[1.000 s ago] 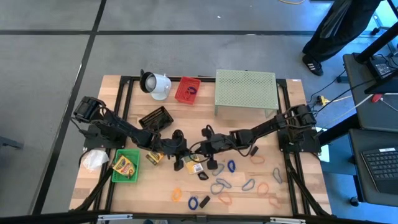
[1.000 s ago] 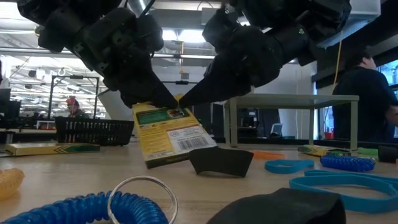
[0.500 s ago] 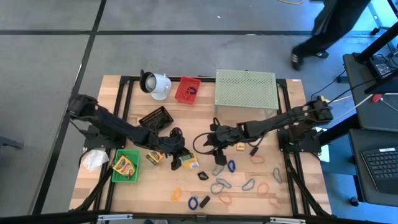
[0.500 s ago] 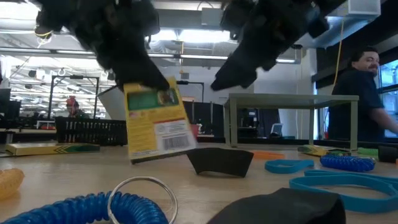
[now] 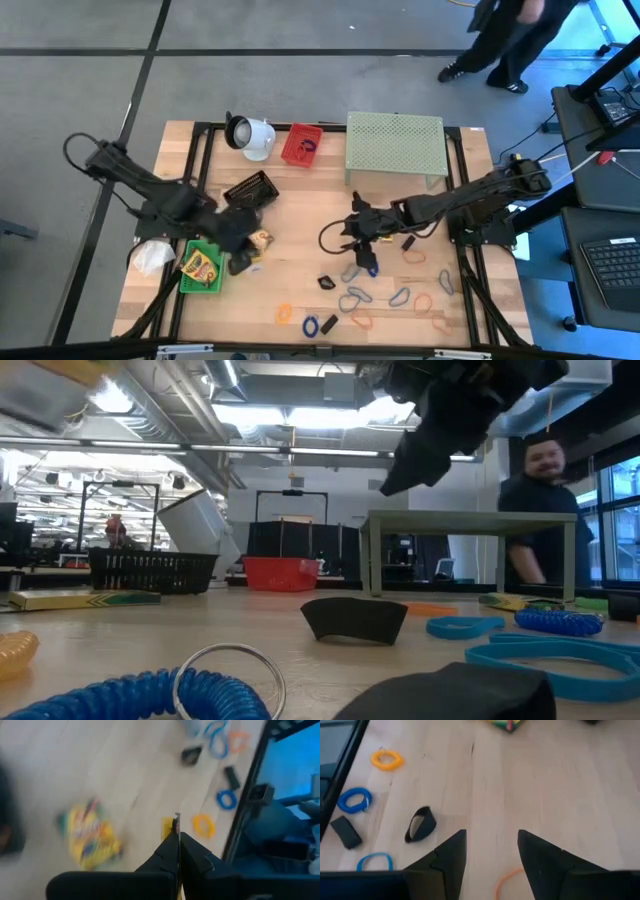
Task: Pick & Place Office Desk Supplies
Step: Put the crayons box into the green bin
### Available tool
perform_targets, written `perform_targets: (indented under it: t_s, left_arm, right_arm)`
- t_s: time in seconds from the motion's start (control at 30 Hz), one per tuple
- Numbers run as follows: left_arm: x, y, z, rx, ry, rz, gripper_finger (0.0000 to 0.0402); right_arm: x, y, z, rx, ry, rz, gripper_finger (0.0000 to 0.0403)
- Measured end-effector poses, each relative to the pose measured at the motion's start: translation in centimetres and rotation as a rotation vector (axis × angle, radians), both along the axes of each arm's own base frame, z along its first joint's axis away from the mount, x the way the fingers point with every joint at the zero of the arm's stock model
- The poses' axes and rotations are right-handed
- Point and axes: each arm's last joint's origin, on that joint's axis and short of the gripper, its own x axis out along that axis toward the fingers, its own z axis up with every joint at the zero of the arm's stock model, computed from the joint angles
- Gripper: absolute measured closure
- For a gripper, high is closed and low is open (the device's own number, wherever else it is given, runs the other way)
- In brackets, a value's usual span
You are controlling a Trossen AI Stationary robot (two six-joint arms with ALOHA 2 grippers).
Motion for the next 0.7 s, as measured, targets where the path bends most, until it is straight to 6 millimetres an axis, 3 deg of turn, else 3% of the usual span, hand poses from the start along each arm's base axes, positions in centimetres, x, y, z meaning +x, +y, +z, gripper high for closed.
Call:
perform_targets:
  t_s: [0.1,0.27,0.7]
  left_arm:
    - [-2.1,-0.5,0.6,-0.037,0.134,0.131,0.0399]
    - [-4.7,-1.6,-0.5,-0.006,0.380,0.347,0.0399]
    - [-4.4,-5.5,-3.8,0.169,0.562,0.353,0.0399]
  right_arm:
    - [-0.1,0.5,-0.1,0.004,0.008,0.010,0.0233]
    - [-0.3,1.1,-0.1,0.014,0.007,0.021,0.0242]
    - [-0.4,1.5,-0.1,0.015,0.008,0.030,0.0245]
